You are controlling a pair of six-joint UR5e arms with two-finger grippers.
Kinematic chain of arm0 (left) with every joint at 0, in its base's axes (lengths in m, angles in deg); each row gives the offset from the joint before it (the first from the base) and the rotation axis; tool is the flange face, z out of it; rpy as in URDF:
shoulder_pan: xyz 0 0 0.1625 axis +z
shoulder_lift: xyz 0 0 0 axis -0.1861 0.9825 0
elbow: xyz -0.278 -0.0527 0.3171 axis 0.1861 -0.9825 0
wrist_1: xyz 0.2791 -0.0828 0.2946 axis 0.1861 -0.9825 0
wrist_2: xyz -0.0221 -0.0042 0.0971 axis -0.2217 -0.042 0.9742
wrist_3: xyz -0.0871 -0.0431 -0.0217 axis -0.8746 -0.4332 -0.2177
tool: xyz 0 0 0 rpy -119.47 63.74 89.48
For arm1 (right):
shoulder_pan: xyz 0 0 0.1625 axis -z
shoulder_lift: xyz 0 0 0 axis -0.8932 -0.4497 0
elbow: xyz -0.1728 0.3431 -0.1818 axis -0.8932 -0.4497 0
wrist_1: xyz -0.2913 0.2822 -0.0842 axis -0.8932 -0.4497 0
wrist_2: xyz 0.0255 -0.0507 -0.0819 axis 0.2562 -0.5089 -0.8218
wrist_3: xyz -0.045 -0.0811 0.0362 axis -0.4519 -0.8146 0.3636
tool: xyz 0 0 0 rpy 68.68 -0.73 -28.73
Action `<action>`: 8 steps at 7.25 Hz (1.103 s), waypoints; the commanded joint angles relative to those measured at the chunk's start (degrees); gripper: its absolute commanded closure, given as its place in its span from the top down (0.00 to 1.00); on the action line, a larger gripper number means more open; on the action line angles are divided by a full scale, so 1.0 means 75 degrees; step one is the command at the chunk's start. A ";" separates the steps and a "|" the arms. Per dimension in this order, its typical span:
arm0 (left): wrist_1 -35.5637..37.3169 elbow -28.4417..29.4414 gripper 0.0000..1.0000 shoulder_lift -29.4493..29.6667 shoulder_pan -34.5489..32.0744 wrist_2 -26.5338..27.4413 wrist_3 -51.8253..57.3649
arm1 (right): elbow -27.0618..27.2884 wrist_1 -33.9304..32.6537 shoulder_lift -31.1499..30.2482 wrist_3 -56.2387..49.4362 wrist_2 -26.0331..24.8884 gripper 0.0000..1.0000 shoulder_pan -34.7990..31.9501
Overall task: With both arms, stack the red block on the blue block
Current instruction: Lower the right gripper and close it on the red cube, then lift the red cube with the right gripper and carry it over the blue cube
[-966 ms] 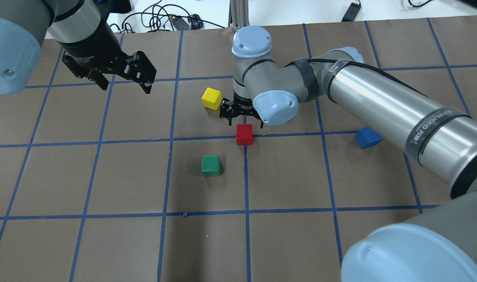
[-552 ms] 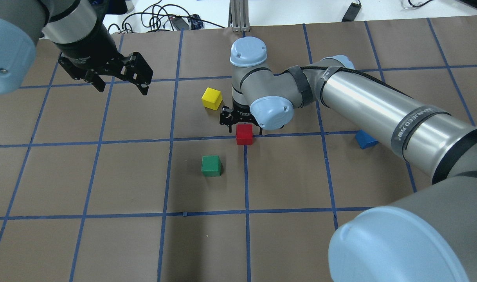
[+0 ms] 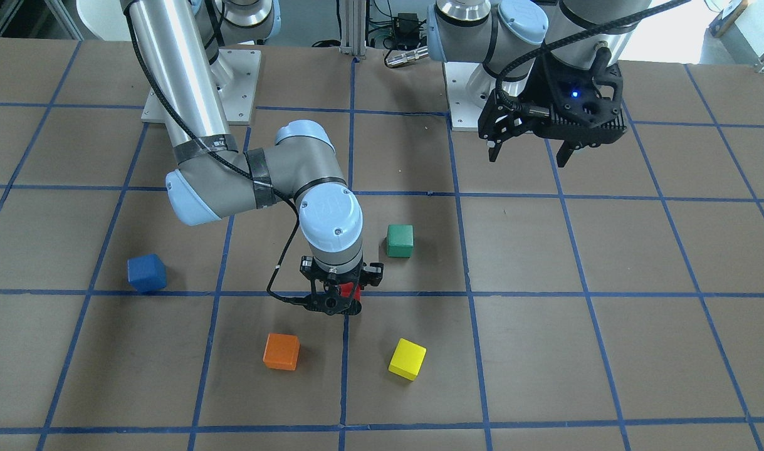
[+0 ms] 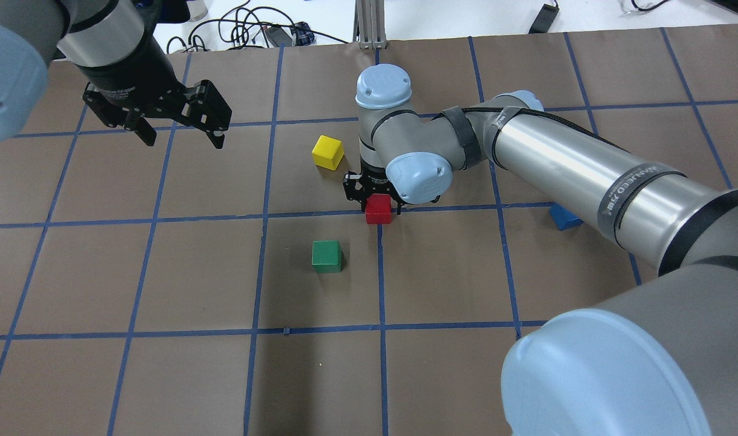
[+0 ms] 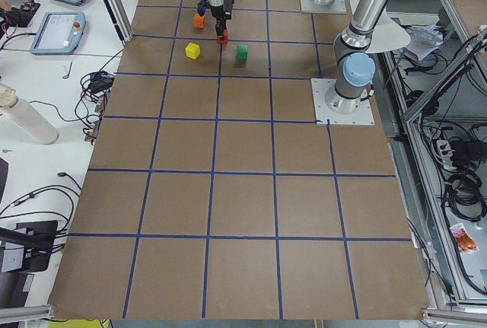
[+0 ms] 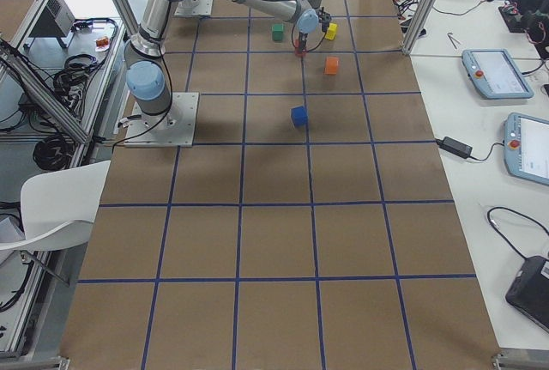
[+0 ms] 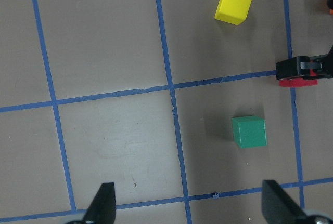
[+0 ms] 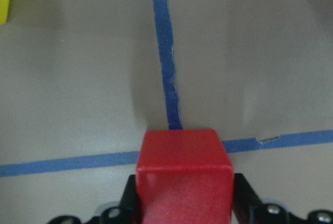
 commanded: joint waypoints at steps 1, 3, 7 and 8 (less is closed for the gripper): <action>0.0045 -0.0072 1.00 0.0001 -0.0035 -0.0003 -0.0020 | -0.0058 0.0031 -0.0067 0.0069 -0.0045 0.00 0.0012; 0.0069 -0.0073 1.00 0.0024 -0.0047 -0.0039 -0.0020 | -0.0129 0.0229 -0.0592 0.0057 -0.0104 0.00 0.0198; 0.0069 -0.0061 1.00 0.0072 -0.0083 -0.0039 -0.0137 | 0.0057 0.1959 -0.1951 -0.1492 -0.0209 0.00 0.1999; 0.0069 -0.0085 1.00 0.0013 -0.0059 -0.0027 -0.0091 | 0.0140 0.2429 -0.2233 -0.2197 -0.0209 0.00 0.2514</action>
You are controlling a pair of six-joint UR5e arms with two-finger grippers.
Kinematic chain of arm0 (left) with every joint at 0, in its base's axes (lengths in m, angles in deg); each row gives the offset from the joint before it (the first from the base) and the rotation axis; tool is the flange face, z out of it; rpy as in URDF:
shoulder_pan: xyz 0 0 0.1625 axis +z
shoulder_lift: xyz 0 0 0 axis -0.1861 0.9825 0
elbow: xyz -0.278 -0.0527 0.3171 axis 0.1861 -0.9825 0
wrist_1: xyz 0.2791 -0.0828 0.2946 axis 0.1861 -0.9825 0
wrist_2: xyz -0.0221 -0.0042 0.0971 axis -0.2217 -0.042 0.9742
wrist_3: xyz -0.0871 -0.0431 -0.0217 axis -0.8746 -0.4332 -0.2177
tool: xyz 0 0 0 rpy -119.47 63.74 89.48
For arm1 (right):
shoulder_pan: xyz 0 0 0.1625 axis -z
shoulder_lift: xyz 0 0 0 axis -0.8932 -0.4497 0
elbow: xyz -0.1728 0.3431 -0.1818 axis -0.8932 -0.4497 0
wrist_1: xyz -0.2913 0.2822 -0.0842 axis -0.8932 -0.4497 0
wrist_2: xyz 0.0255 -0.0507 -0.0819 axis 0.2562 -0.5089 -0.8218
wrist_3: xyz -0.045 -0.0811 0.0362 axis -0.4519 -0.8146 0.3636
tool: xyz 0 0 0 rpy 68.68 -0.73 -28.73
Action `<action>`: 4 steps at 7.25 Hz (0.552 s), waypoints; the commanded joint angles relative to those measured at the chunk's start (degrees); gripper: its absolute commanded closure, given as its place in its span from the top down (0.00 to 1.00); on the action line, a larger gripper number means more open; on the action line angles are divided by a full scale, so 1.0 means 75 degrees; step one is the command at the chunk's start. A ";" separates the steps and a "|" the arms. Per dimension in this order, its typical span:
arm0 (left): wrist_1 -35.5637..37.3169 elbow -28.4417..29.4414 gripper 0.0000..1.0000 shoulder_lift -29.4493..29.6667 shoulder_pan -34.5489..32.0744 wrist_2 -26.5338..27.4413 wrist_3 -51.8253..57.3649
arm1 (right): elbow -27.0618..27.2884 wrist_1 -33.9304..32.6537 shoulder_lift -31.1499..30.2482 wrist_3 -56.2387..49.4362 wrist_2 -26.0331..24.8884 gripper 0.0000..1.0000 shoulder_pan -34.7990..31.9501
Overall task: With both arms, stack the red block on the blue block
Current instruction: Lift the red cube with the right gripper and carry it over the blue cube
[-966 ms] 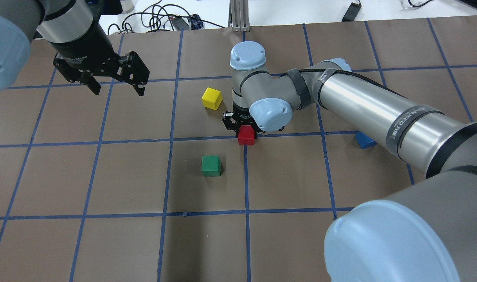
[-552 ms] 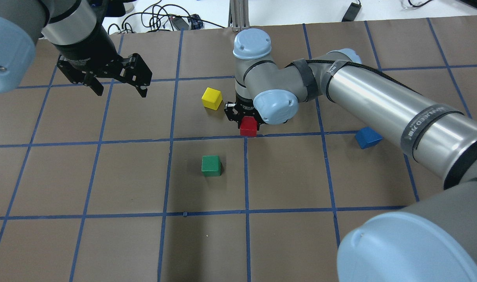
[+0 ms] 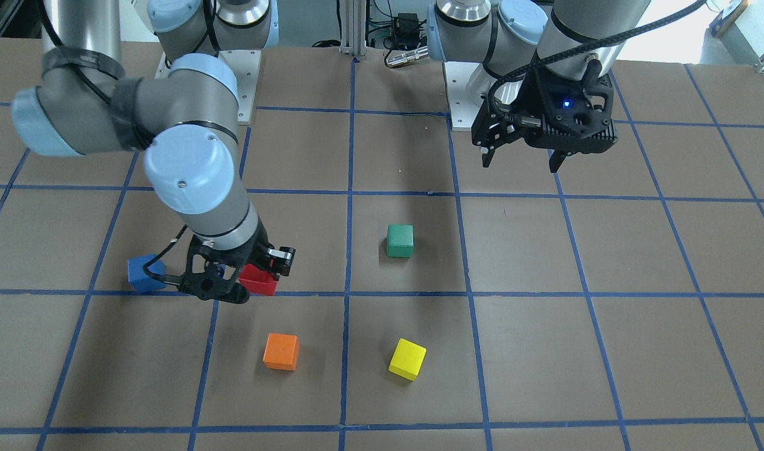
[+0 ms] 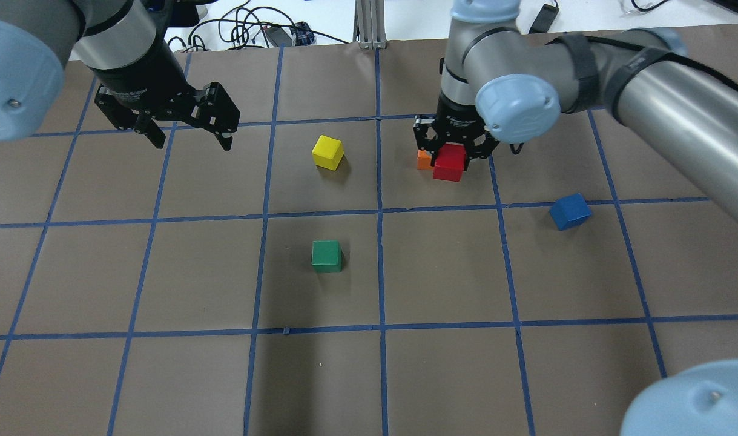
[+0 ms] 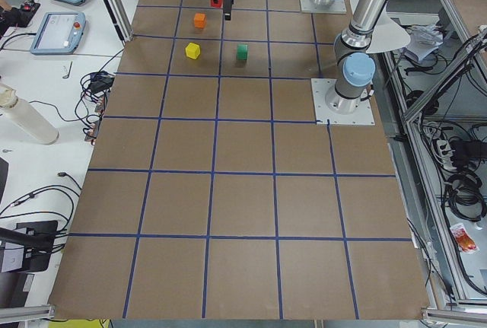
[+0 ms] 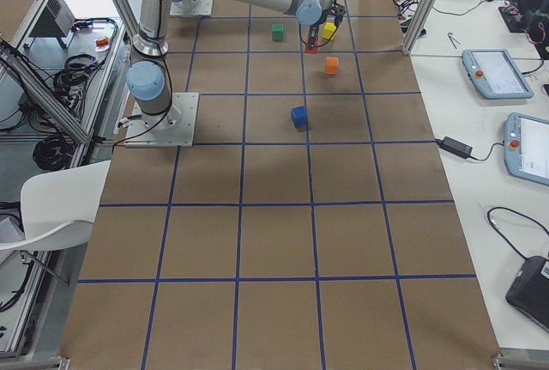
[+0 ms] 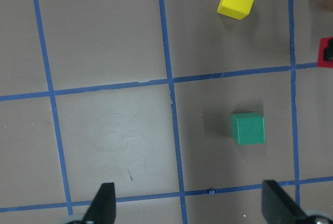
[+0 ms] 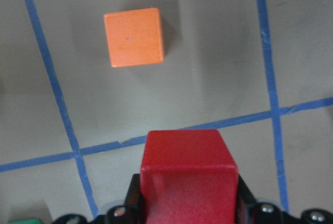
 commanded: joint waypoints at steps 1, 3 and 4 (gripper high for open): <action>0.0000 -0.0020 1.00 -0.0053 0.0004 0.0033 0.0006 | 0.0323 0.0739 -0.0657 -0.1866 -0.0111 0.00 0.1094; 0.0000 -0.0020 1.00 -0.0053 -0.0008 0.0045 -0.0006 | 0.1083 0.0588 -0.0998 -0.3451 -0.0312 0.00 0.1868; 0.0000 -0.0032 1.00 -0.0065 -0.0008 0.0045 0.0006 | 0.1319 0.0320 -0.1011 -0.4153 -0.0300 0.00 0.2231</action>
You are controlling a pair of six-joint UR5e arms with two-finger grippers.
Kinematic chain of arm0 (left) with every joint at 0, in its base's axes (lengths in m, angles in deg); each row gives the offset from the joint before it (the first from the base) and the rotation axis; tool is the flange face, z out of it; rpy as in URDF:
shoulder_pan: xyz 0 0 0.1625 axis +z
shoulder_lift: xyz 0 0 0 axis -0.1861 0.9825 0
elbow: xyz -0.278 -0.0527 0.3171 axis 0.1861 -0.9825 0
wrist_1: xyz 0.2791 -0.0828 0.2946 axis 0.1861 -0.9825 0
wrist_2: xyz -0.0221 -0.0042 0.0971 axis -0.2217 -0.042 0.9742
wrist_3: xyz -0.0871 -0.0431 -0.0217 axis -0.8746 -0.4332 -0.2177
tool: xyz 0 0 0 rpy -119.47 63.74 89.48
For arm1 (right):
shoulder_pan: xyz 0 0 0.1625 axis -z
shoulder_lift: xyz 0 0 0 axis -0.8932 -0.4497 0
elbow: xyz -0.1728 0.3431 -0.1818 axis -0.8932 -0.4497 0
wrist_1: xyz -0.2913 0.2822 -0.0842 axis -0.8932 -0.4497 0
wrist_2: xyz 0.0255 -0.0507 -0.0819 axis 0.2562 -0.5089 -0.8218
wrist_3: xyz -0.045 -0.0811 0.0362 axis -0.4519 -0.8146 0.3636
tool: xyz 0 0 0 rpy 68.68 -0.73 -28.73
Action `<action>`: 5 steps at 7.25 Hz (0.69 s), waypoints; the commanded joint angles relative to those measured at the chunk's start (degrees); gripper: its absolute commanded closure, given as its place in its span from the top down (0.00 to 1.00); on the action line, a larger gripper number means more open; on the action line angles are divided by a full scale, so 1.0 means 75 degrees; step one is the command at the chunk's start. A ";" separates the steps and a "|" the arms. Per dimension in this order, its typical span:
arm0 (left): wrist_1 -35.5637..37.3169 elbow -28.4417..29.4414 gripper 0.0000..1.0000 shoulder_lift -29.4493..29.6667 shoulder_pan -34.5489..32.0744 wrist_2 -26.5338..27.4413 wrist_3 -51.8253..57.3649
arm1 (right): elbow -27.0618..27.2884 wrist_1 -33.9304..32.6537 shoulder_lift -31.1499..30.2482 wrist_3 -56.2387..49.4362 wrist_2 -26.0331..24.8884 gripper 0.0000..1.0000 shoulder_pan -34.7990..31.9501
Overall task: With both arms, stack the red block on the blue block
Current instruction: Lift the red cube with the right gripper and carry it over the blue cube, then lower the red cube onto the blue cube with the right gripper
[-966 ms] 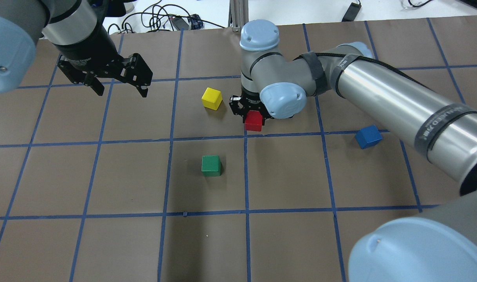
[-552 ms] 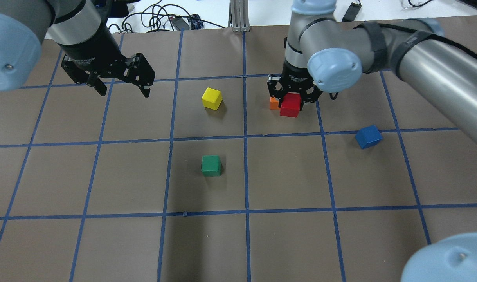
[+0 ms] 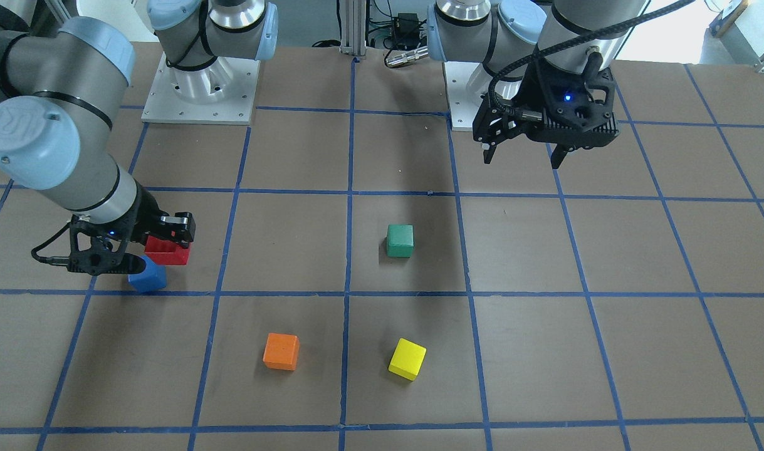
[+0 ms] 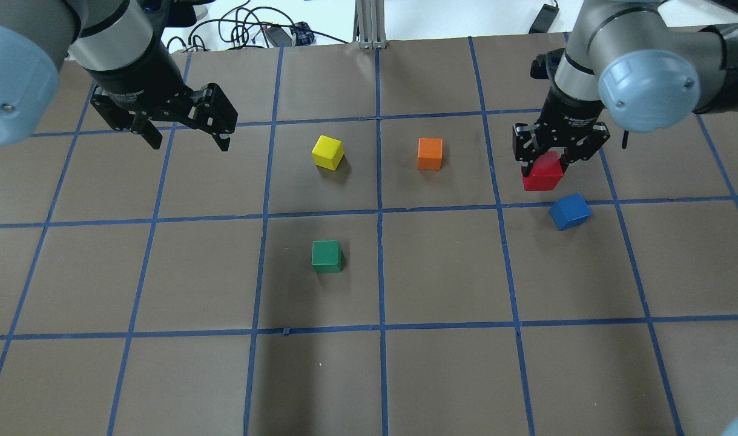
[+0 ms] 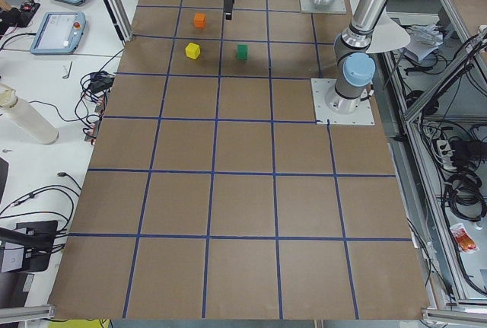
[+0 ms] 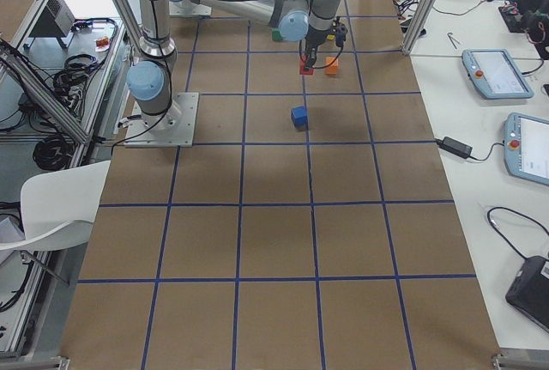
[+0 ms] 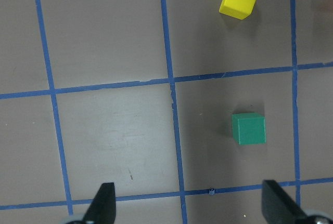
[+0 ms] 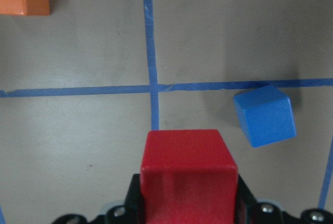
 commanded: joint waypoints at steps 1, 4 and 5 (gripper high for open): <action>0.0000 -0.0008 1.00 0.0001 -0.0003 -0.0005 -0.0004 | 0.0540 -0.0809 -0.0086 -0.1980 -0.0040 0.00 0.0773; 0.0000 0.0004 1.00 0.0036 -0.0003 -0.0028 -0.0004 | 0.1640 -0.2614 -0.0016 -0.2670 -0.0029 0.00 0.0975; 0.0000 0.0004 1.00 0.0036 -0.0003 -0.0017 -0.0004 | 0.1771 -0.2886 -0.0016 -0.2670 -0.0017 0.00 0.0975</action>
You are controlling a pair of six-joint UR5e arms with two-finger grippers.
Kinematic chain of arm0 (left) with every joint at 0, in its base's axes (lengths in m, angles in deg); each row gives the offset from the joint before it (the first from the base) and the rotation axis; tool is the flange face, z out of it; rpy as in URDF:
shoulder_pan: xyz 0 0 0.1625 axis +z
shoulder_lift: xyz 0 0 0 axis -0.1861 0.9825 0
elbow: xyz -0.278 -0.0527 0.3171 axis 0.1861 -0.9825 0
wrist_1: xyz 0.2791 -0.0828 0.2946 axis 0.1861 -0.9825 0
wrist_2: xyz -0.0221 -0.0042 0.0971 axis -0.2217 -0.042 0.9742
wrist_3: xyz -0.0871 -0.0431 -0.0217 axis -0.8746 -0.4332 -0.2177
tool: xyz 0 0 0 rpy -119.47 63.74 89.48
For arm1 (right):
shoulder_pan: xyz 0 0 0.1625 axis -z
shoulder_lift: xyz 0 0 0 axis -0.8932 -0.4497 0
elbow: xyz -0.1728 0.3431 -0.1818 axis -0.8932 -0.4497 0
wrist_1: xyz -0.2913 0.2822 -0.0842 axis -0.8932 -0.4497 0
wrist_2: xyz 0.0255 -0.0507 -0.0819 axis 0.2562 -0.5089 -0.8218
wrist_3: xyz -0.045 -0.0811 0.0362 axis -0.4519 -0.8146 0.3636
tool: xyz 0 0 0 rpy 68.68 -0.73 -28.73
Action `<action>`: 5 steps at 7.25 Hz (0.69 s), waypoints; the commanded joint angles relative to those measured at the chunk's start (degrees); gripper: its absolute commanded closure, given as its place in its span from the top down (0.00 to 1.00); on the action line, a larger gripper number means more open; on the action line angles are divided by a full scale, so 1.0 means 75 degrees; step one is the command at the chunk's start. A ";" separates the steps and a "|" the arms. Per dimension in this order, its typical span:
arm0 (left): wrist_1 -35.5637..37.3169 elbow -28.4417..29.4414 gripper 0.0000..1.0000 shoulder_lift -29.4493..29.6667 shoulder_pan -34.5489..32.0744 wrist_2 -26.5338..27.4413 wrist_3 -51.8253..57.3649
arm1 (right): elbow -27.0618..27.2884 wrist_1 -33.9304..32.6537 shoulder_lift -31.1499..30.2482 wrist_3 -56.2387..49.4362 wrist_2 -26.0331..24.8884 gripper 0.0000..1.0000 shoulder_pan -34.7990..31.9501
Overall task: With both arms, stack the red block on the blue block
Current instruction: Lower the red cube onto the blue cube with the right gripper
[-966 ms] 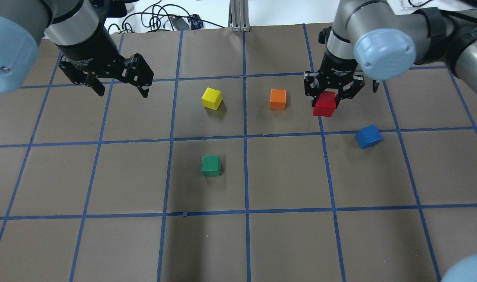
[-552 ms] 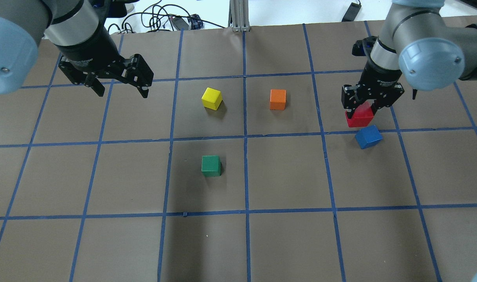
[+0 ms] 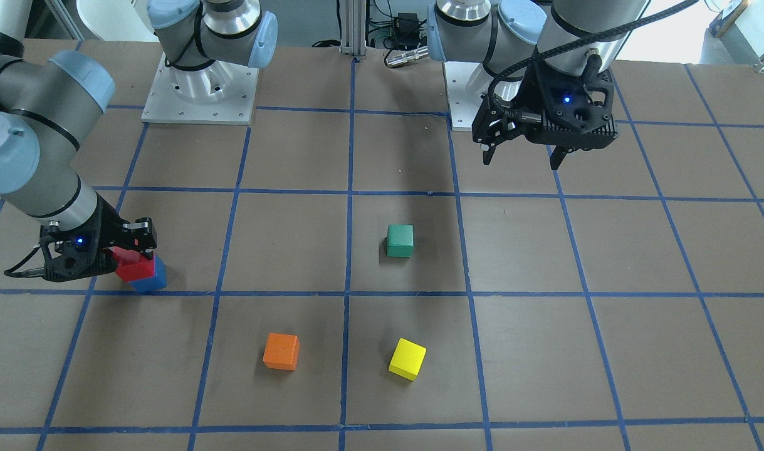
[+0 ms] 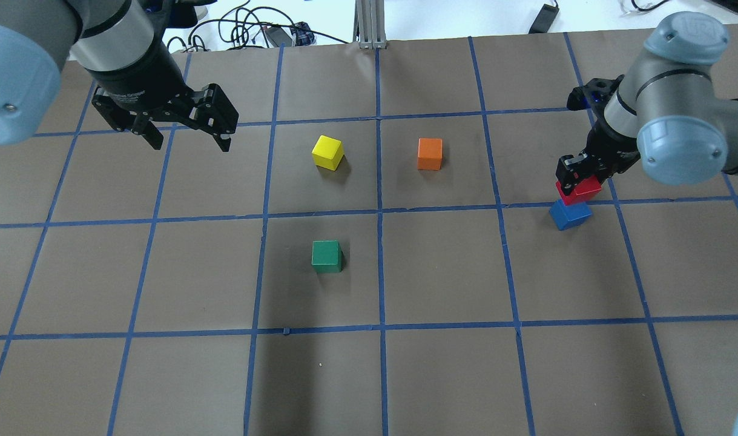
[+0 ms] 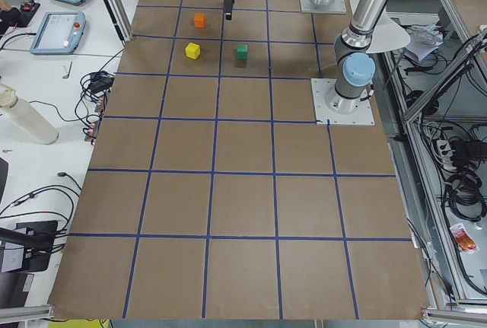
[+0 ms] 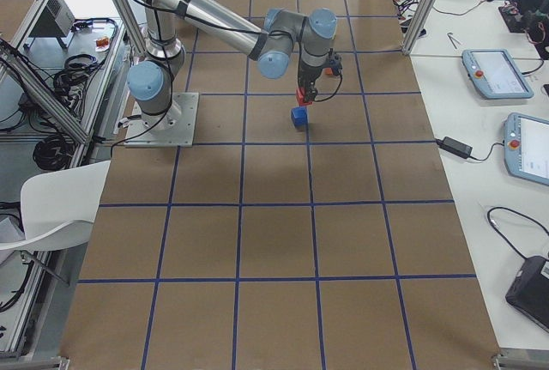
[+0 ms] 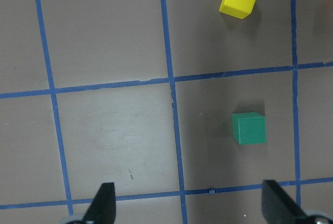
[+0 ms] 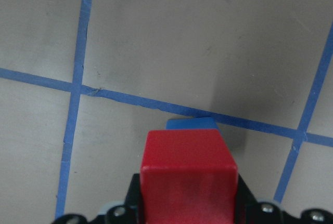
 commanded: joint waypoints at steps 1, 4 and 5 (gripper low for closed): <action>0.0000 0.0002 1.00 0.0032 0.0000 -0.0012 -0.0012 | 0.0295 -0.0548 0.0009 -0.0059 0.0000 0.00 0.0014; 0.0000 0.0002 1.00 0.0009 0.0000 -0.0023 -0.0012 | 0.0294 -0.0664 0.0114 -0.0071 -0.0116 0.00 0.0014; 0.0000 0.0014 1.00 0.0009 0.0000 -0.0035 -0.0012 | 0.0295 -0.0665 0.0114 -0.0337 -0.0279 0.00 0.0014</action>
